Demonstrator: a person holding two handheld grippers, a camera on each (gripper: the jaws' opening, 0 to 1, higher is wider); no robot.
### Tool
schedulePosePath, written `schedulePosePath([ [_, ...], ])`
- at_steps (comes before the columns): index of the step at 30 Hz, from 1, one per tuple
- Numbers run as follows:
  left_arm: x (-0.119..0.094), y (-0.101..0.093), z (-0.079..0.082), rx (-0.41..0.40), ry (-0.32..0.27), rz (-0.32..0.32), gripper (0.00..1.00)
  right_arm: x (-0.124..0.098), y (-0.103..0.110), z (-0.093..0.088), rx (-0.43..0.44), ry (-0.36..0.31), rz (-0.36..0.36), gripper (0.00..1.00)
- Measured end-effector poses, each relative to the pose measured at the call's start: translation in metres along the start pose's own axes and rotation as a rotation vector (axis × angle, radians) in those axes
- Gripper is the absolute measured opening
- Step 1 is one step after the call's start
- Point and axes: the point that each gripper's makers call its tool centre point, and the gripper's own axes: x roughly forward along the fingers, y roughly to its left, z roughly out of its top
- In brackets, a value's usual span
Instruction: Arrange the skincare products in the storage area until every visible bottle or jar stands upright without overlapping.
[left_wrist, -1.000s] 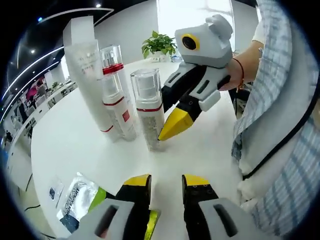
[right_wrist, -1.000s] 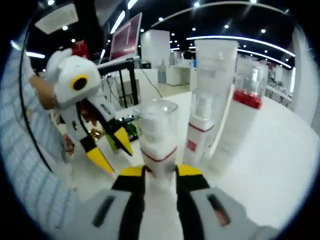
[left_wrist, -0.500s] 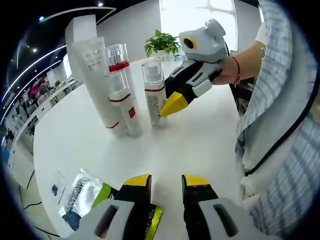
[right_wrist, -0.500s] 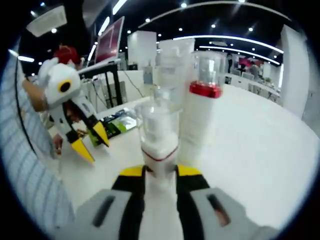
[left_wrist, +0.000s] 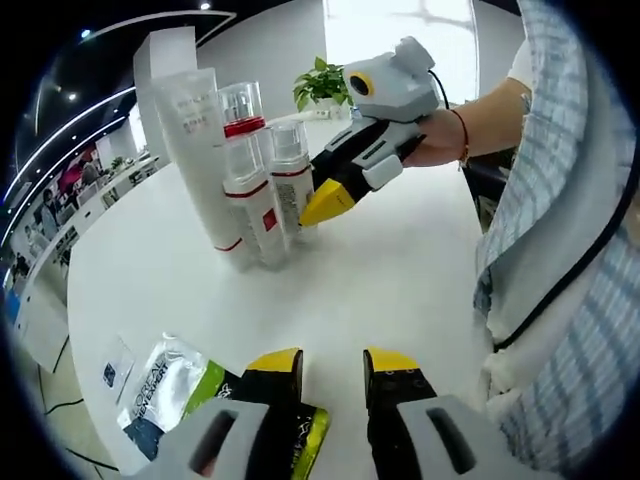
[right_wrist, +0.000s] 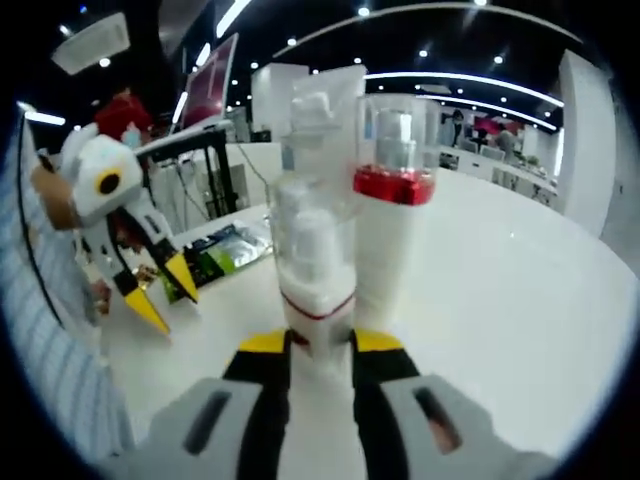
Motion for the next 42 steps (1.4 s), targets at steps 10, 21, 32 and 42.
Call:
schedulePosePath([
  [10, 0.005, 0.005, 0.006, -0.005, -0.01, -0.001, 0.24, -0.009, -0.005, -0.011, 0.048, 0.017, -0.025, 0.23],
  [21, 0.016, 0.016, 0.025, -0.016, -0.05, 0.01, 0.24, -0.005, -0.008, -0.009, 0.052, 0.015, -0.039, 0.14],
  [32, 0.031, 0.037, 0.047, -0.005, -0.071, 0.048, 0.24, -0.002, -0.01, -0.005, 0.034, 0.017, -0.03, 0.14],
  [42, 0.044, 0.048, 0.062, 0.012, -0.079, 0.077, 0.24, -0.005, -0.011, 0.0, 0.015, 0.016, 0.011, 0.14],
])
